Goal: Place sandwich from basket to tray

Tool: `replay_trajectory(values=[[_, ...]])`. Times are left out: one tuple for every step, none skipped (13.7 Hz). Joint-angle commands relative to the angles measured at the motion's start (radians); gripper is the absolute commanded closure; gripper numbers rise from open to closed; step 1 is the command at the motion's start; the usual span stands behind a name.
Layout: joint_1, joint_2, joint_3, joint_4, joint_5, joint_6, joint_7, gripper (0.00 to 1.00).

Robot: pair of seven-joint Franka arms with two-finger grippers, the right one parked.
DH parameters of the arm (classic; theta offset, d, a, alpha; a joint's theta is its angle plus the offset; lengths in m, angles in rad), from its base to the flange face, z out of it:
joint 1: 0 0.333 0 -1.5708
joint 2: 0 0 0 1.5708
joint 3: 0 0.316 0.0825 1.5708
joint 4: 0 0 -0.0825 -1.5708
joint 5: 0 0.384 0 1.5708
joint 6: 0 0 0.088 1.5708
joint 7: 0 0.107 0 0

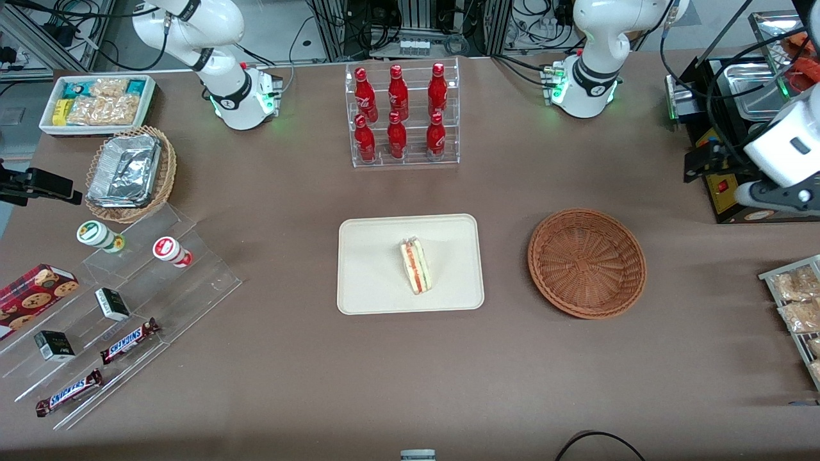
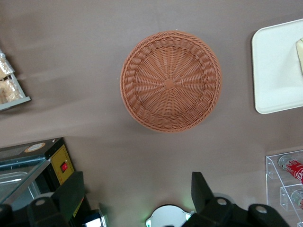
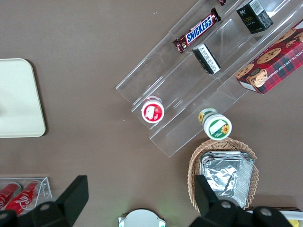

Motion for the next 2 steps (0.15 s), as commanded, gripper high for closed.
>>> replay_trajectory(values=[[0.020, -0.020, -0.005, -0.024, -0.005, 0.005, 0.016, 0.00], [0.020, -0.021, -0.003, -0.032, 0.001, 0.009, 0.014, 0.00]])
